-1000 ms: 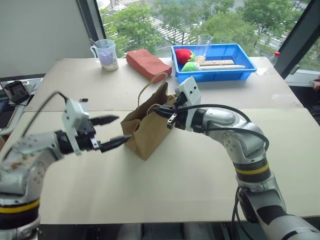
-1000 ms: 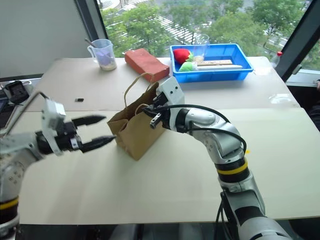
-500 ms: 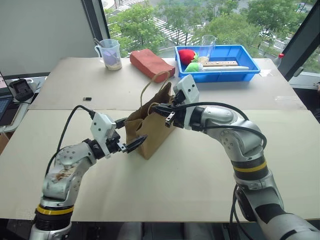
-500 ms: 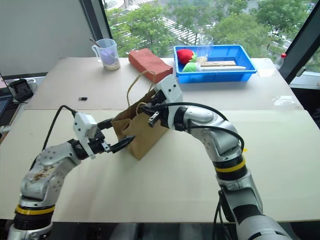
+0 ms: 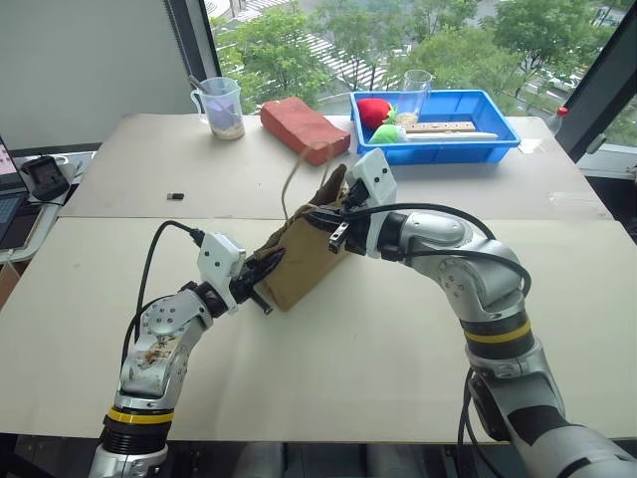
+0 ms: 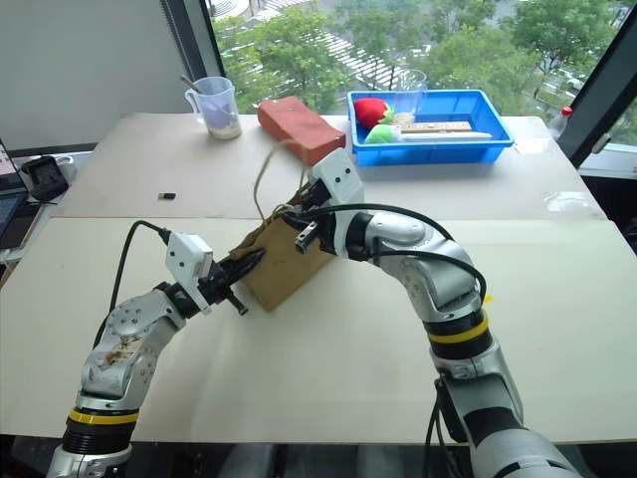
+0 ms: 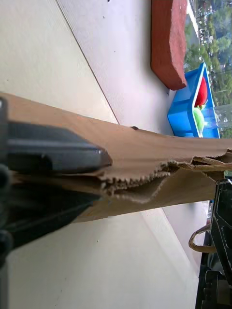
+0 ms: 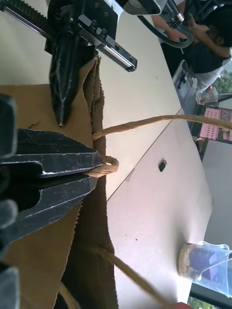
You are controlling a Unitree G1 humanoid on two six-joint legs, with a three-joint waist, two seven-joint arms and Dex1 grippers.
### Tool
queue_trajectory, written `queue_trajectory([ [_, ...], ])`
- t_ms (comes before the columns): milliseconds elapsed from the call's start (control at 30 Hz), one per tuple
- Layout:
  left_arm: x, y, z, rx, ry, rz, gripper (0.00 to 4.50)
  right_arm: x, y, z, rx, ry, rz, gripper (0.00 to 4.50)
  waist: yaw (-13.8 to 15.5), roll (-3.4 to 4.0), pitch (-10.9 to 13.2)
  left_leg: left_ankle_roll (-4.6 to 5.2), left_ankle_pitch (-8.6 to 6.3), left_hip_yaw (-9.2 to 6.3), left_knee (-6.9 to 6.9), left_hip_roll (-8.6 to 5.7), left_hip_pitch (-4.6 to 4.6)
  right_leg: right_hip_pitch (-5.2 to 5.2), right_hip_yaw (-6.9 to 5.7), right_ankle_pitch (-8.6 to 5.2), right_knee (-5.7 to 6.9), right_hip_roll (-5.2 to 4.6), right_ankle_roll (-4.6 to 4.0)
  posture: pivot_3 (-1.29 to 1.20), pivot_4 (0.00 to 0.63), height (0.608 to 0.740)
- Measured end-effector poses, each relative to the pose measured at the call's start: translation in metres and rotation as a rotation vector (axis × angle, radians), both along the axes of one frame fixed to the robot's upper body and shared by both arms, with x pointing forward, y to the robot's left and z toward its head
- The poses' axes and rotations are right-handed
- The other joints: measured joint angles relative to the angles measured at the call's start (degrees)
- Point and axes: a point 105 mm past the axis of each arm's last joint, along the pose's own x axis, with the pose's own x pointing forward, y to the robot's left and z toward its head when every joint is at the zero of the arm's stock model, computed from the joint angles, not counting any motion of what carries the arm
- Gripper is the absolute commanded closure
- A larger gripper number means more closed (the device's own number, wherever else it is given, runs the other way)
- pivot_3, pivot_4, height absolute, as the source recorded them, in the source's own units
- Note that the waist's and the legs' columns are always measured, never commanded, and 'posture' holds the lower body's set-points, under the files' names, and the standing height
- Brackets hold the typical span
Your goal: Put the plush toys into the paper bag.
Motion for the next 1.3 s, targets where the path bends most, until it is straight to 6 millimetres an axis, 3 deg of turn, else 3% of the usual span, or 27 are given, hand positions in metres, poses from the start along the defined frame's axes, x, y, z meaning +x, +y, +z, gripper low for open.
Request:
queue_trajectory([
  [200,0.009,-0.004,0.004,-0.008,0.019,-0.037,4.5,-0.007,-0.005,0.006,-0.033,-0.04,0.03,2.17,0.0,-0.01,0.0,0.0,0.0,0.0,0.0,-0.01,0.0,0.0,-0.01,0.0,0.01,0.0,0.0,0.0,0.15,0.74],
  [400,0.019,-0.007,0.01,0.015,0.03,-0.12,4.5,-0.011,-0.029,0.018,-0.116,-0.112,0.019,0.09,0.1,-0.01,0.0,0.0,0.0,-0.01,0.02,-0.01,-0.07,0.0,-0.04,0.0,-0.05,0.0,0.0,0.0,0.15,0.74],
  [567,0.029,-0.003,0.013,0.049,0.051,-0.188,4.5,-0.021,-0.061,0.061,-0.111,-0.218,-0.005,0.04,0.0,-0.01,0.0,0.01,0.0,-0.01,0.01,-0.01,-0.1,0.0,-0.04,0.0,-0.09,0.0,0.0,0.0,0.15,0.74],
  [633,0.03,-0.004,0.014,0.048,0.055,-0.242,4.5,-0.031,-0.072,0.082,-0.102,-0.267,0.008,0.04,0.0,-0.01,0.0,0.03,-0.02,0.0,0.01,-0.01,-0.12,0.03,-0.04,0.0,-0.1,0.0,0.01,0.0,0.15,0.74],
  [700,0.025,-0.007,0.017,0.035,0.065,-0.338,4.5,-0.045,-0.08,0.091,-0.108,-0.257,0.055,0.04,0.1,-0.01,0.0,0.08,-0.05,-0.01,0.01,0.0,-0.19,0.04,-0.06,0.0,-0.08,0.0,0.01,0.0,0.15,0.74],
  [867,0.013,-0.013,0.028,0.087,0.076,-0.583,4.5,-0.077,-0.1,0.074,-0.234,-0.096,0.186,0.04,0.3,-0.01,0.0,0.17,-0.1,0.01,0.09,-0.01,-0.32,0.04,-0.07,0.0,-0.17,-0.02,0.01,0.0,0.15,0.74],
  [1000,0.011,-0.019,0.03,0.109,0.075,-0.707,4.5,-0.09,-0.109,0.076,-0.273,-0.023,0.222,0.04,0.1,-0.01,0.0,0.17,-0.1,0.04,0.17,-0.01,-0.33,0.04,-0.07,-0.01,-0.17,-0.02,0.02,0.0,0.15,0.74],
  [1200,0.018,-0.02,0.004,0.157,0.105,-0.761,4.5,-0.095,-0.117,0.077,-0.273,0.009,0.22,0.04,0.0,-0.03,0.0,0.18,-0.1,0.04,0.23,-0.01,-0.3,0.02,-0.07,-0.02,-0.17,-0.02,0.03,0.0,0.15,0.74],
  [1300,0.022,-0.019,0.002,0.177,0.101,-0.752,3.62,-0.094,-0.119,0.069,-0.269,0.042,0.21,0.0,0.3,-0.03,0.0,0.18,-0.1,0.04,0.36,-0.01,-0.42,0.0,-0.07,-0.02,-0.12,-0.02,0.03,0.0,0.15,0.74],
])
